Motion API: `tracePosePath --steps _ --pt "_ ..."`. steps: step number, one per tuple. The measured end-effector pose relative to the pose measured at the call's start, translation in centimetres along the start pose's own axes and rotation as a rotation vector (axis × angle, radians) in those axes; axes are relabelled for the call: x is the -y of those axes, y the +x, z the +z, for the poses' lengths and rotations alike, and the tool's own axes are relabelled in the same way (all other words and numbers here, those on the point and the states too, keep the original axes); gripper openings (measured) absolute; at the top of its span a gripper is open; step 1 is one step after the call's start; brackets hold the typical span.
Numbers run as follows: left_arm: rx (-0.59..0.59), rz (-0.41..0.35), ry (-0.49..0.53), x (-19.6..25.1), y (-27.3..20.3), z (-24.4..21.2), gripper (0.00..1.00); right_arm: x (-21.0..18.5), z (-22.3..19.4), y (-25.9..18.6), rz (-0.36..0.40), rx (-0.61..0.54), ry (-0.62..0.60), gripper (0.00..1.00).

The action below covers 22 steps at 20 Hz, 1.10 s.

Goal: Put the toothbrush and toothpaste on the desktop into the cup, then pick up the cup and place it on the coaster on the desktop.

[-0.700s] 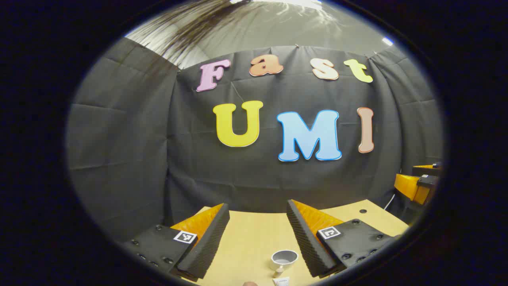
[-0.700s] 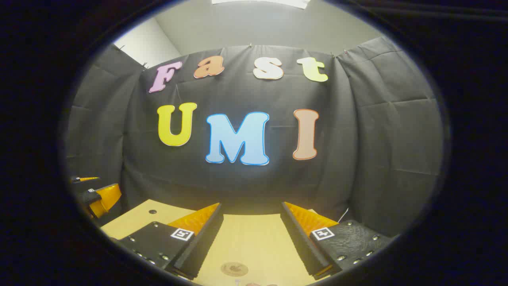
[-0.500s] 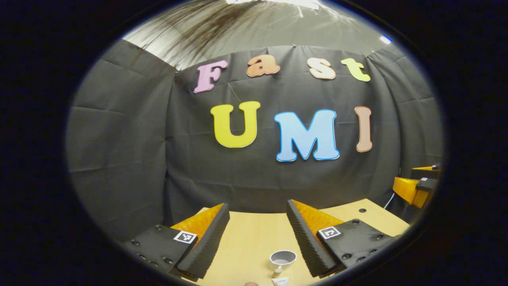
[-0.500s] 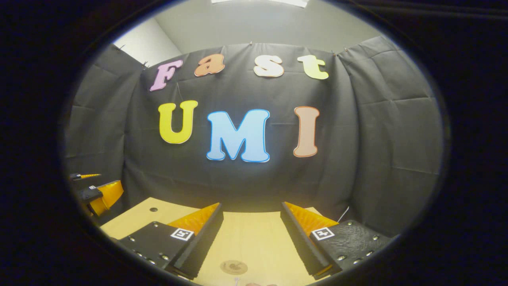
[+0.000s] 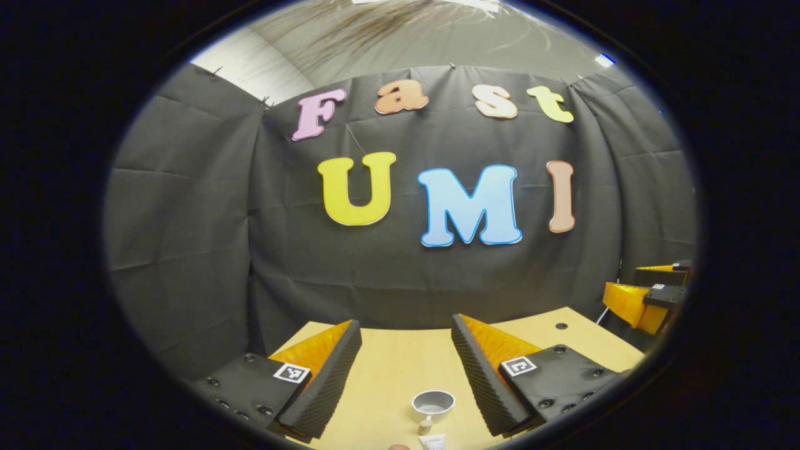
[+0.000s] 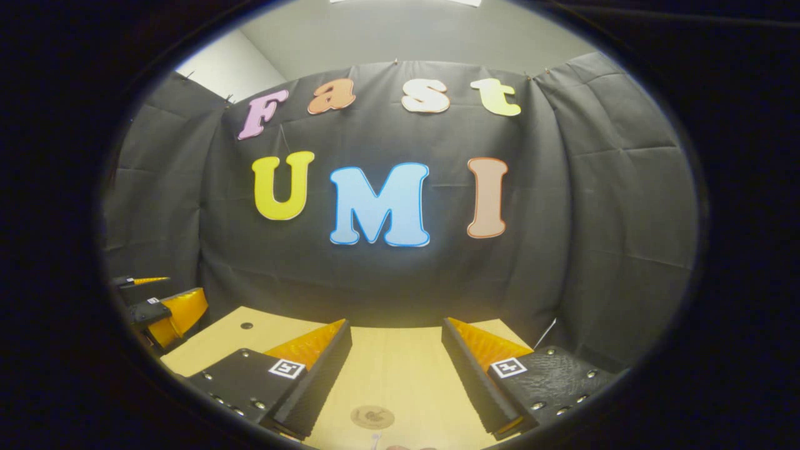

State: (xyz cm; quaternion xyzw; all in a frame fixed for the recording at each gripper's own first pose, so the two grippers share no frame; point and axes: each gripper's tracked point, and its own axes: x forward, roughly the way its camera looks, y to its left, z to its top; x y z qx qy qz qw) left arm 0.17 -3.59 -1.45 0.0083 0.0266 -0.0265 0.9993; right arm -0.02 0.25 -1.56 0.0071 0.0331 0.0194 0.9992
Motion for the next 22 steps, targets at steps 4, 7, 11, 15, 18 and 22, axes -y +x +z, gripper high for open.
tracePosePath --steps 4,7,11,15,18,22 --pt "-0.084 -0.047 0.000 1.6 0.2 -3.3 1.00 -0.1 -2.3 0.8 0.015 -0.050 0.008 0.92" --pt "-0.211 -0.088 -0.009 2.6 0.3 -8.5 1.00 -0.9 -6.0 1.4 0.029 -0.166 0.007 0.92" --pt "-0.392 -0.154 -0.010 4.6 -0.9 -15.5 1.00 -0.9 -12.1 0.8 0.040 -0.336 0.020 0.92" --pt "-0.585 -0.197 -0.025 6.0 -2.5 -22.7 1.00 -1.3 -17.6 0.4 0.048 -0.502 0.051 0.93" --pt "-0.736 -0.201 -0.041 6.5 -4.3 -27.9 0.98 -1.6 -22.4 -1.1 0.062 -0.657 0.058 0.93" --pt "-0.936 -0.177 -0.029 6.2 -6.1 -32.0 0.99 -1.8 -27.3 -2.9 0.075 -0.835 0.052 0.94"
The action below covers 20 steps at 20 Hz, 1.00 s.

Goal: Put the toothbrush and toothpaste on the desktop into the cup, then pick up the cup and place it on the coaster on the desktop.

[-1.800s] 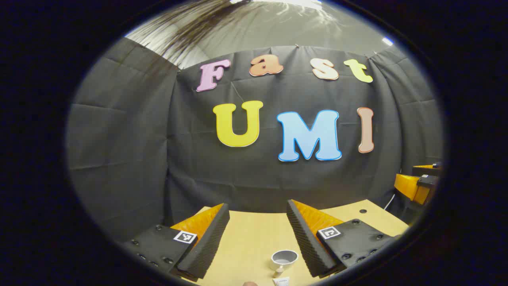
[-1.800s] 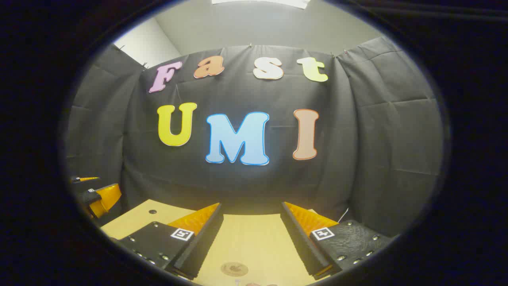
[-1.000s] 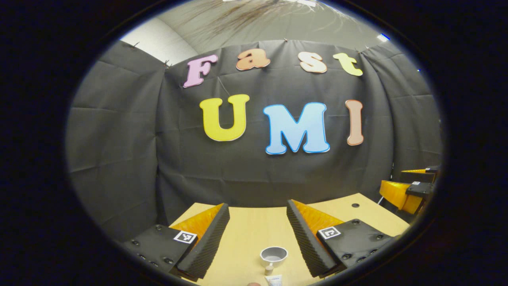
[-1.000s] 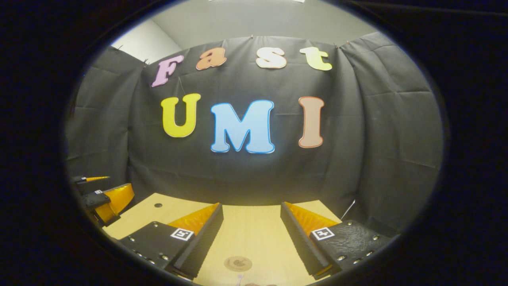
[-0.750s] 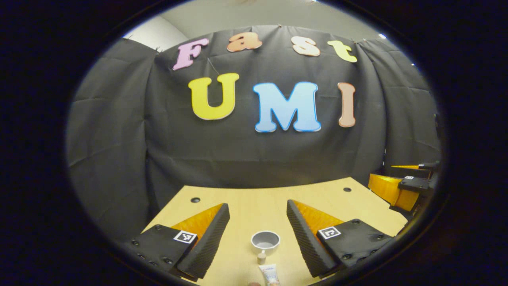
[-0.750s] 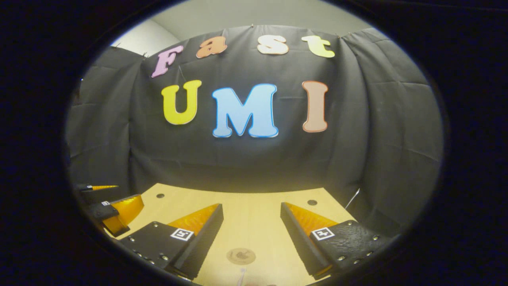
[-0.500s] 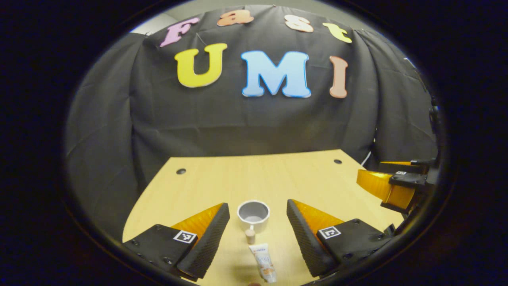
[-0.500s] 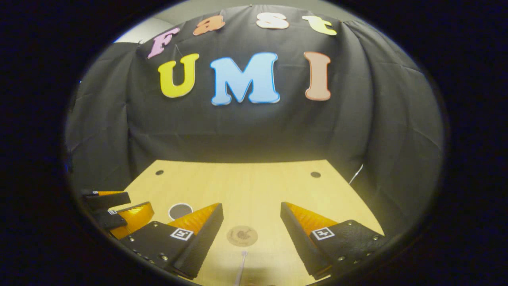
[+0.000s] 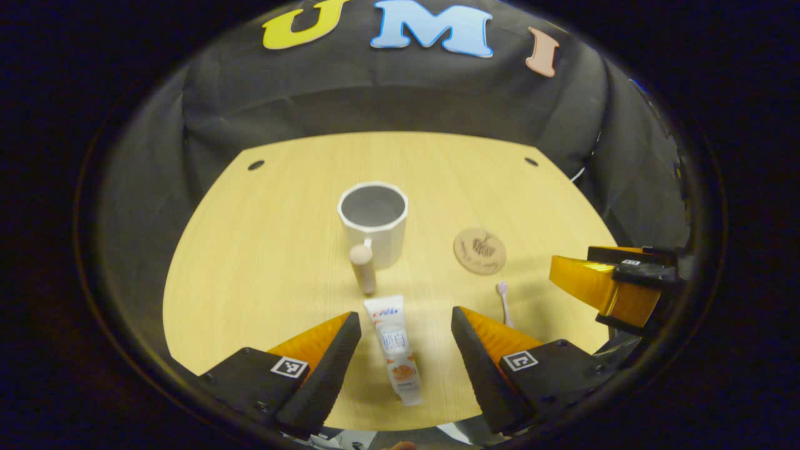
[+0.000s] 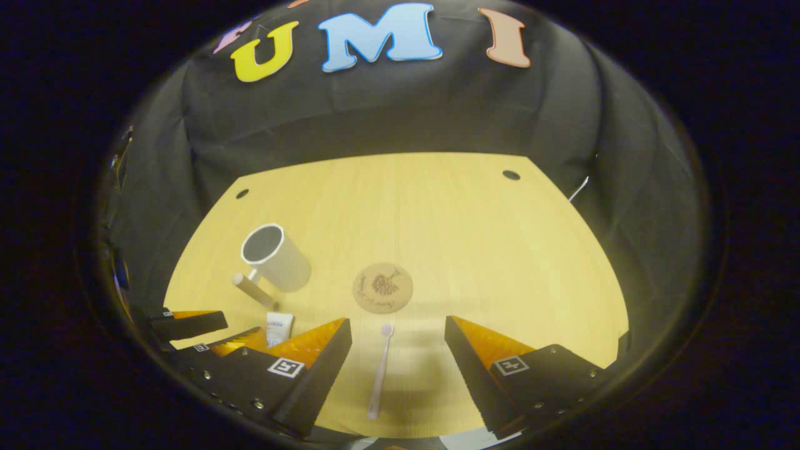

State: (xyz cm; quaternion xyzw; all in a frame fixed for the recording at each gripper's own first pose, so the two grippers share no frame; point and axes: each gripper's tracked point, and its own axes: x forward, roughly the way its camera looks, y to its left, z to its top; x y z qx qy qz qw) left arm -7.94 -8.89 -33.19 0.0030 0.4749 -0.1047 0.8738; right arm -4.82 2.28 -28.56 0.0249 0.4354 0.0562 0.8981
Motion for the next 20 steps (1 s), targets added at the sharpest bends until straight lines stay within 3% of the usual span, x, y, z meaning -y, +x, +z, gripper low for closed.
tracePosePath --steps 3,6,20 --pt "-0.105 0.019 -0.036 -0.3 1.3 -2.8 1.00 0.4 -4.0 1.9 -0.018 -0.166 -0.009 0.95" --pt "-0.186 0.057 -0.025 -1.6 2.9 -5.4 0.98 -0.5 -6.8 2.9 0.016 -0.275 0.011 0.95" --pt "-0.347 0.099 -0.069 -2.4 5.2 -8.4 1.00 -0.3 -9.9 5.5 -0.036 -0.420 -0.035 0.93"
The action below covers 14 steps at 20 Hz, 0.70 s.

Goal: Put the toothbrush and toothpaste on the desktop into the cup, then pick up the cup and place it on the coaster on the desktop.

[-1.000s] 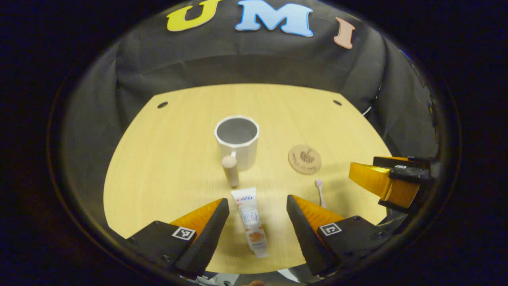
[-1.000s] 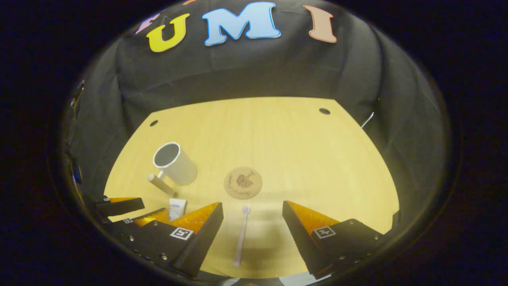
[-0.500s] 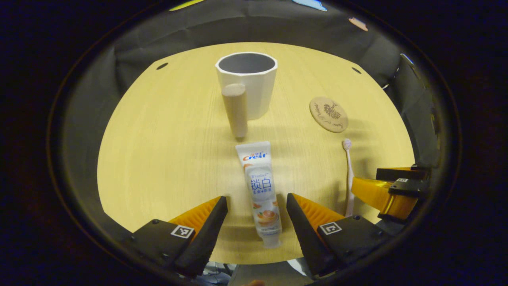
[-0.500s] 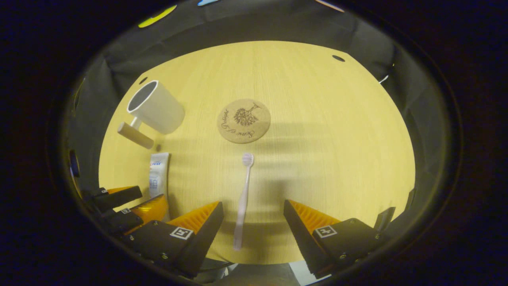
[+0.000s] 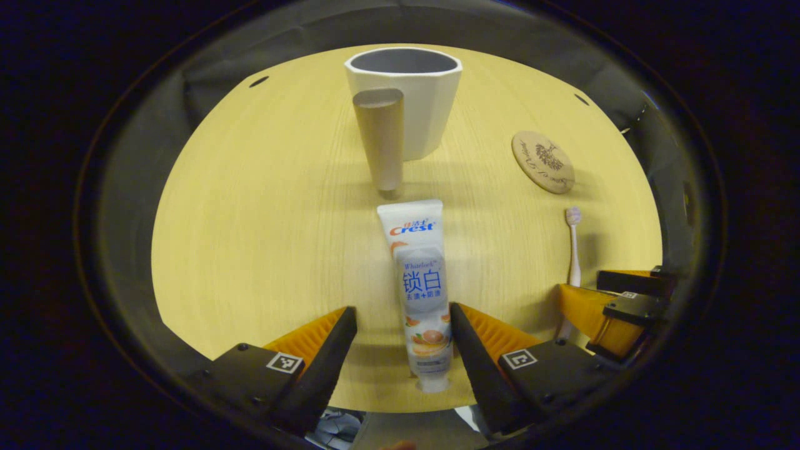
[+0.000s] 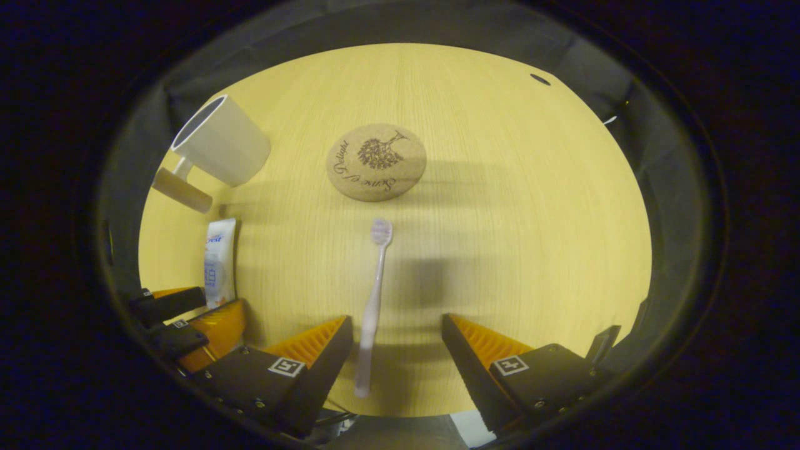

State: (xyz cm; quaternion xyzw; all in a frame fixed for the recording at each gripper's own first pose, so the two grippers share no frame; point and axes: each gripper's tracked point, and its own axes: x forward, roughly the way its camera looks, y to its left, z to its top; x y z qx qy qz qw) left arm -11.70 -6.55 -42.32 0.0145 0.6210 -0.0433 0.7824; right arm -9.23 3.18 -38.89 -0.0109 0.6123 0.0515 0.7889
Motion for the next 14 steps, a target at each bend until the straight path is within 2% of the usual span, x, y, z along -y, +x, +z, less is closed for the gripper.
tracePosePath --steps 3,4,5,6,7,8,9,10,11,12,13,14 --pt "-0.010 -0.002 0.000 0.1 0.0 0.0 1.00 -0.3 0.1 -0.1 -0.005 -0.015 -0.010 0.91" --pt "-0.010 -0.002 0.000 0.0 0.0 0.1 1.00 -0.5 0.0 -0.1 -0.003 -0.025 -0.016 0.87" --pt "-0.016 -0.004 0.006 0.0 0.0 0.0 0.99 -0.8 -0.4 0.0 0.001 -0.037 -0.034 0.72" --pt "-0.013 -0.008 0.019 0.1 -0.1 0.2 0.93 -1.0 -0.5 0.0 0.006 -0.038 -0.047 0.62" --pt "-0.013 -0.008 0.024 0.2 -0.2 0.3 0.73 -1.0 -0.4 -0.1 0.004 -0.038 -0.044 0.56" --pt "-0.027 -0.009 0.027 0.3 -0.1 0.0 0.54 -1.1 -0.9 -0.1 0.006 -0.062 -0.035 0.26" --pt "-0.028 -0.008 0.026 0.3 0.0 0.3 0.55 -1.1 -1.3 -0.3 0.007 -0.090 -0.044 0.22" --pt "-0.032 -0.007 0.025 0.4 0.0 0.3 0.43 -1.1 -1.0 -0.4 0.013 -0.086 -0.045 0.23" --pt "-0.036 -0.007 0.024 0.4 0.2 0.3 0.46 -1.4 -1.4 -0.1 0.008 -0.101 -0.008 0.23" --pt "-0.035 -0.009 0.020 0.4 0.0 0.4 0.41 -1.2 -1.2 0.0 0.014 -0.098 -0.017 0.06" --pt "-0.034 -0.014 0.028 0.4 0.1 0.3 0.35 -1.1 -1.2 -0.1 0.014 -0.108 -0.024 0.07" --pt "-0.038 -0.015 0.033 0.3 0.0 0.3 0.36 -1.2 -1.2 -0.2 0.012 -0.103 -0.024 0.07"
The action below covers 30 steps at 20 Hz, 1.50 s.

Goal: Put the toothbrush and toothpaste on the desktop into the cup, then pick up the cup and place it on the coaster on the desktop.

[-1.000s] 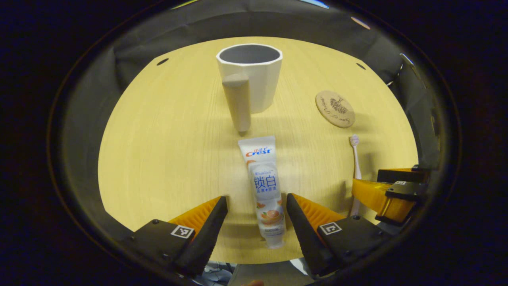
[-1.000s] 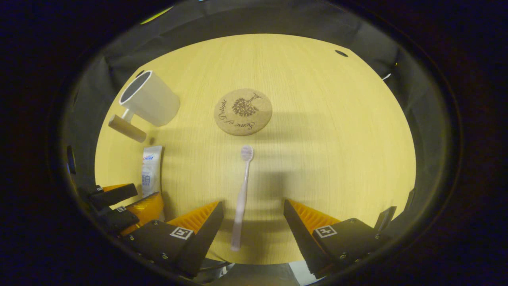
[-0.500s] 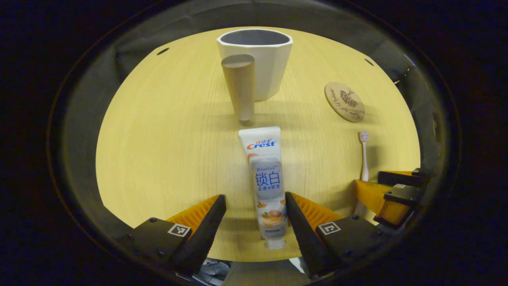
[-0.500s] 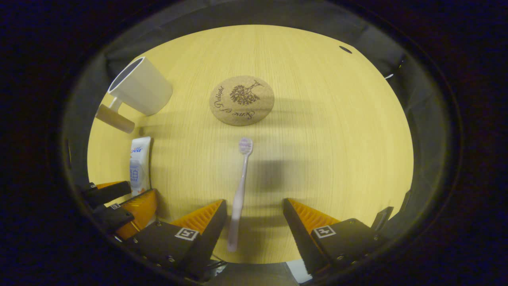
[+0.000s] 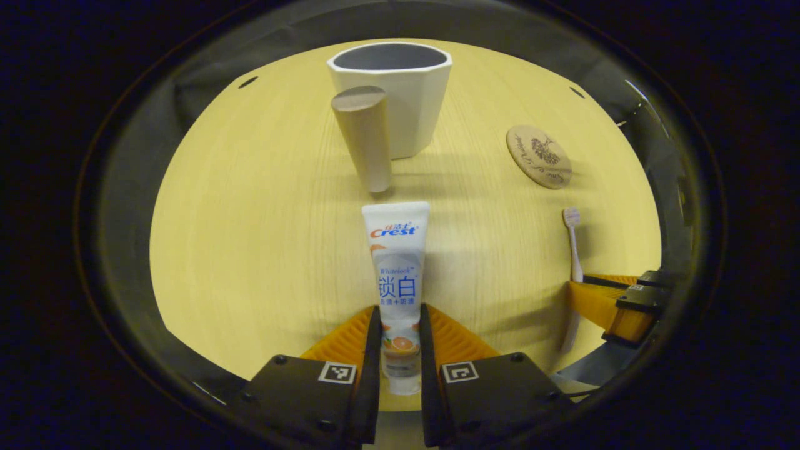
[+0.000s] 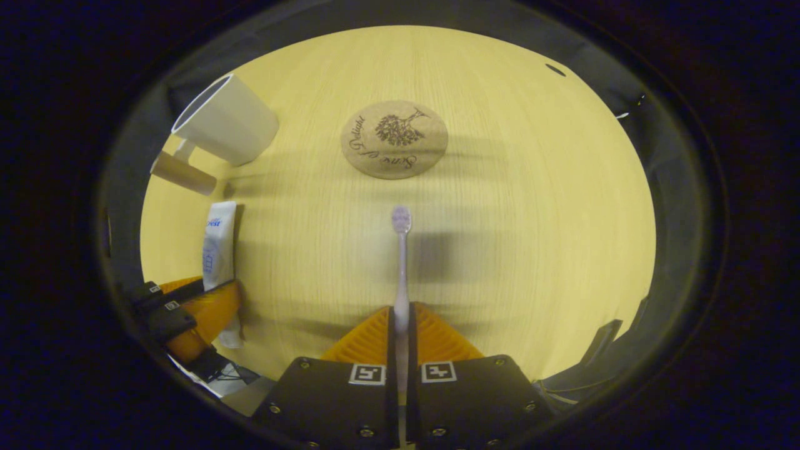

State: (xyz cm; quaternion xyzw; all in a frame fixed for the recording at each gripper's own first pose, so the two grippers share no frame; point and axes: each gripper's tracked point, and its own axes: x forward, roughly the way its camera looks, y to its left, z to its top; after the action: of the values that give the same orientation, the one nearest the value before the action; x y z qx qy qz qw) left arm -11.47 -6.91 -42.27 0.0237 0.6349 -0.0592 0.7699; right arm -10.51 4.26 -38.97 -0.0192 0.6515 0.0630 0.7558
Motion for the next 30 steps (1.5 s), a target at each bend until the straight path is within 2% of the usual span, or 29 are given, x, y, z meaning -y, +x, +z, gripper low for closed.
tracePosePath --steps 3,7,16,24,30 --pt "0.007 -0.014 0.006 0.1 0.0 0.0 0.35 0.0 0.1 -0.1 -0.003 -0.003 0.006 0.06" --pt "-0.005 -0.068 -0.009 1.1 -1.2 -0.4 0.34 0.0 0.2 0.0 -0.007 0.001 0.012 0.06" --pt "0.124 -0.147 0.067 3.7 -8.8 2.8 0.36 0.0 0.3 0.0 -0.007 0.004 0.022 0.06" --pt "0.261 -0.203 0.036 3.7 -14.4 9.7 0.36 0.1 0.4 0.1 -0.004 0.006 0.032 0.06" --pt "0.406 -0.182 0.010 -0.4 -16.8 19.1 0.34 0.1 0.4 0.0 0.000 0.011 0.040 0.06"
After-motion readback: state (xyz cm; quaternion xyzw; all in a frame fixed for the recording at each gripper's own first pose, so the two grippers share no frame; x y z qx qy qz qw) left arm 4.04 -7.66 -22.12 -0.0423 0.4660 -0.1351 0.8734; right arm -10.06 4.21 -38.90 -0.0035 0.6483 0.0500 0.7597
